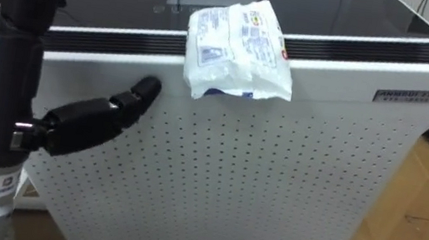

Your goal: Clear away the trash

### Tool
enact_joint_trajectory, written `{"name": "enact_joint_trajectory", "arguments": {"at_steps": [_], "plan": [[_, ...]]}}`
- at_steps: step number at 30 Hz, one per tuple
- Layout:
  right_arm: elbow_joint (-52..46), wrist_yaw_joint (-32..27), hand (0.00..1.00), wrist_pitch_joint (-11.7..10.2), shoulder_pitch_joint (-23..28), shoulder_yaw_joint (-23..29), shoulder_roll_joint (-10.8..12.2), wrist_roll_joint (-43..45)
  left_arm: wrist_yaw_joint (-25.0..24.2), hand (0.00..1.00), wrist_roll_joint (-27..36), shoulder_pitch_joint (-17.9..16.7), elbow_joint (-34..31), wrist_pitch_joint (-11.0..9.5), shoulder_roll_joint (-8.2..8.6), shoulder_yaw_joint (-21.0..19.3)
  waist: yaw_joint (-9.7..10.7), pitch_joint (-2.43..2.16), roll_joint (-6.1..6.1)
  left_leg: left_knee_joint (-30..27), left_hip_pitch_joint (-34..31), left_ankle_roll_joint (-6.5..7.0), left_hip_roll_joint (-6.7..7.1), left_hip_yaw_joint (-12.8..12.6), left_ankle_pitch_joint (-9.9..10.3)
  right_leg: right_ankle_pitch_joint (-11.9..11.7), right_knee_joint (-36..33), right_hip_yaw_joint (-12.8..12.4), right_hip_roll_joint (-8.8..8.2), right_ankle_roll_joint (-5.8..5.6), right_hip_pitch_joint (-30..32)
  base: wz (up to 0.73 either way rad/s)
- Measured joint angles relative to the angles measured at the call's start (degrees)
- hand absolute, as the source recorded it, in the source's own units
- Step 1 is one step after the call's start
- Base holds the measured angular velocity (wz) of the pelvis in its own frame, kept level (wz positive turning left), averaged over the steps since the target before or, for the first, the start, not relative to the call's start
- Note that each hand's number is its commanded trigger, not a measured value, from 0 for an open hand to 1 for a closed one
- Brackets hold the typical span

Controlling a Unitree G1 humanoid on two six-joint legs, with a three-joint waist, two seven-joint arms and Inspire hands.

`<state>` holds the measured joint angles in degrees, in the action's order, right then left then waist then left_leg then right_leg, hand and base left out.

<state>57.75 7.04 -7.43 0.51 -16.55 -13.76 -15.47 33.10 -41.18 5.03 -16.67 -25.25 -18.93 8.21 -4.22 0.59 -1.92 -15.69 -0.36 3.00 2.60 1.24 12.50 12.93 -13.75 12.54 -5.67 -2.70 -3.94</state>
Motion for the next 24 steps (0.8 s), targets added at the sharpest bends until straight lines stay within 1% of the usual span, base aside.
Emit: {"name": "enact_joint_trajectory", "arguments": {"at_steps": [3, 4, 5, 6, 8, 10, 11, 12, 13, 15, 16, 18, 24], "plan": [[-0.1, 0.7, 1.00, 0.0, 0.0, 0.0, 0.0, 0.1, -0.3, 0.00, 0.0, 0.0, 0.0, 0.3, 0.00, 0.0, 0.1, 0.02, -0.07, 0.4, 0.2, 0.02, -0.30, -1.0, 0.0, -0.7, 0.4, -1.0, 0.28, -0.04, 0.0, -0.18], [-0.1, 0.9, 1.00, 0.0, 0.0, 0.0, 0.0, 0.2, -0.4, 0.00, 0.0, 0.0, 0.1, 0.5, 0.00, 0.1, 0.9, 0.03, -0.06, 0.4, 0.1, 0.07, -0.32, -1.1, 0.0, -1.0, 0.8, -1.1, 0.34, -0.09, -0.2, -0.10], [-0.1, 1.0, 1.00, 0.0, 0.0, 0.1, 0.0, 0.3, -0.5, 0.00, 0.0, 0.0, 0.1, 0.5, 0.00, 0.2, 1.1, 0.03, -0.10, 0.4, 0.1, 0.10, -0.34, -1.1, -0.1, -1.2, 1.0, -1.2, 0.42, -0.12, -0.3, -0.09], [-0.1, 1.2, 1.00, 0.0, 0.0, 0.4, 0.1, 0.7, -1.1, 0.00, 0.0, 0.0, 0.1, 0.8, -0.07, 0.5, 1.2, 0.14, -0.23, 0.6, 0.1, 0.10, -0.54, -1.6, 0.0, -1.5, 1.2, -1.5, 0.59, -0.09, -0.3, -0.15], [-0.1, 1.2, 1.00, 0.0, 0.0, 0.4, 0.2, 0.7, -1.7, 0.00, 0.1, -0.5, 0.1, 1.4, -0.46, 1.8, 1.7, 0.21, -0.31, 0.7, 0.1, 0.10, -0.72, -2.1, 0.0, -1.8, 1.3, -1.7, 0.73, -0.04, -0.3, -0.12], [-0.1, 1.2, 1.00, 0.0, 0.0, 0.4, 0.0, 0.7, -2.8, 0.00, 0.0, -1.0, 0.3, 2.2, -1.46, 4.2, 2.9, 0.37, -0.62, 0.7, 0.1, 0.12, -0.81, -2.4, -0.1, -1.9, 1.3, -1.8, 0.79, 0.03, -0.3, -0.04], [-0.1, 1.2, 1.00, 0.0, 0.0, 0.4, 0.0, 0.7, -3.2, 0.00, 0.0, -1.0, 0.4, 2.5, -1.82, 4.9, 3.2, 0.41, -0.72, 0.7, 0.1, 0.10, -0.85, -2.5, -0.1, -1.9, 1.3, -1.9, 0.82, 0.07, -0.2, -0.07], [-0.1, 1.2, 1.00, 0.0, 0.0, 0.4, 0.0, 0.7, -4.1, 0.00, 0.0, -1.1, 0.7, 2.6, -2.66, 6.3, 3.8, 0.45, -0.92, 0.8, 0.0, 0.04, -0.90, -2.6, -0.2, -2.0, 1.3, -2.2, 0.91, 0.11, -0.1, -0.09], [-0.1, 1.2, 1.00, 0.0, 0.0, 0.4, 0.0, 0.7, -4.8, 0.00, 0.0, -1.0, 0.8, 2.7, -3.05, 7.4, 4.1, 0.49, -1.28, 0.9, 0.1, 0.02, -0.94, -2.8, -0.2, -2.0, 1.3, -2.3, 0.95, 0.15, 0.1, -0.08], [-0.1, 1.1, 1.00, 0.0, 0.0, 0.3, -0.3, 0.7, -6.0, 0.00, 0.0, -1.0, 0.8, 2.7, -3.42, 8.8, 4.8, 0.45, -1.75, 1.1, 0.1, 0.01, -0.97, -3.0, -0.2, -2.0, 1.3, -2.6, 0.98, 0.15, 0.3, -0.08], [-0.1, 1.1, 1.00, 0.0, 0.0, 0.3, -0.4, 0.7, -6.5, 0.00, 0.1, -1.0, 0.7, 2.7, -3.65, 9.3, 5.3, 0.35, -1.94, 1.3, 0.2, 0.00, -1.00, -3.2, -0.2, -2.0, 1.3, -2.7, 1.00, 0.15, 0.5, -0.08], [-0.1, 1.2, 1.00, 0.0, 0.0, 0.3, -0.5, 0.7, -6.5, 0.00, 0.2, -1.0, 0.7, 2.3, -3.90, 9.6, 5.6, 0.28, -2.04, 1.1, 0.3, -0.03, -1.04, -3.5, -0.3, -2.0, 1.3, -3.0, 1.02, 0.15, 0.8, -0.09], [-0.1, 1.2, 1.00, 0.0, -0.4, 0.3, -0.7, 0.7, -7.9, 0.00, 0.3, -1.0, 0.4, 1.9, -4.00, 9.6, 5.7, 0.28, -1.80, 1.2, 0.3, -0.01, -1.04, -3.7, -0.3, -2.0, 1.2, -3.1, 0.99, 0.15, 0.9, -0.01]]}}
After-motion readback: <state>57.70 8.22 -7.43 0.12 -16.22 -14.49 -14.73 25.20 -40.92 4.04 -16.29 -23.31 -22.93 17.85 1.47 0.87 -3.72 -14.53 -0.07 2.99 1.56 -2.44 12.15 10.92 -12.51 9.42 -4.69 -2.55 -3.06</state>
